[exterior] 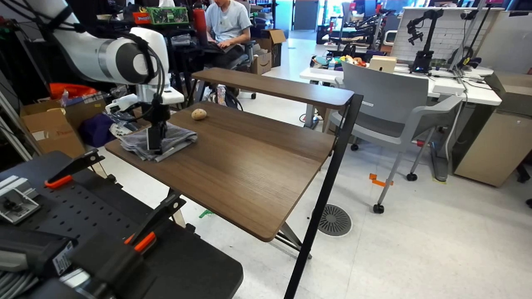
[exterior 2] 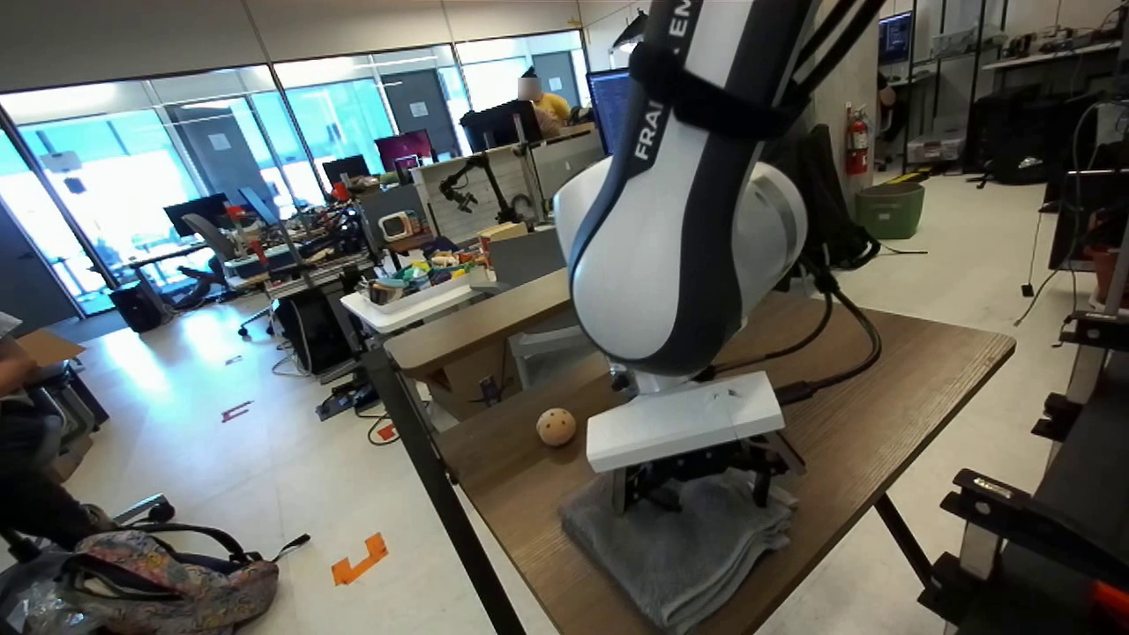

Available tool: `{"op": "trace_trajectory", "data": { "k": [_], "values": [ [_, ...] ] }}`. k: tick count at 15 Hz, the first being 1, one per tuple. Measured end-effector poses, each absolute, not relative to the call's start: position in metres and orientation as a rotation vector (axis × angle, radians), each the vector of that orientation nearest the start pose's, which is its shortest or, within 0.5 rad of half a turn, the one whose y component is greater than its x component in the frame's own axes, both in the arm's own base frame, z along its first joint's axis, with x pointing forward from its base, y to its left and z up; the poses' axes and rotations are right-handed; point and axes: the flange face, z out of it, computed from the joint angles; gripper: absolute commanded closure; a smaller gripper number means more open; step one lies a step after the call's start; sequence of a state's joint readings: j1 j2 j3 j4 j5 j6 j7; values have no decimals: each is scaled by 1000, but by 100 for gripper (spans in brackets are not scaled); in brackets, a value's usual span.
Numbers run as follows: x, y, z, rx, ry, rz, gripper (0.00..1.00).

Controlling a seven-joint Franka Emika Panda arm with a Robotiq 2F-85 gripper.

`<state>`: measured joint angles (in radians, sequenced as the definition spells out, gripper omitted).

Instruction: Move the cookie to the left then use the grey towel to wipe the table.

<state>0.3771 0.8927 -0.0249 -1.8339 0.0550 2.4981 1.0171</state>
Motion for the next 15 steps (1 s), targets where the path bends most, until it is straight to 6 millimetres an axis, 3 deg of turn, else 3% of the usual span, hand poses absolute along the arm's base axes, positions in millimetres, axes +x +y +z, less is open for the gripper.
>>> {"op": "trace_trajectory", "data": {
  "k": [2,5,8,11,13,15],
  "values": [
    [539,225,26,-3147,1001,357,0],
    [531,224,45,-3298,834,413,0],
    [536,210,97,-3389,722,279,0],
    [533,199,157,-3374,678,120,0],
    [525,195,177,-3365,676,96,0],
    [521,193,177,-3363,673,97,0]
  ]
}}
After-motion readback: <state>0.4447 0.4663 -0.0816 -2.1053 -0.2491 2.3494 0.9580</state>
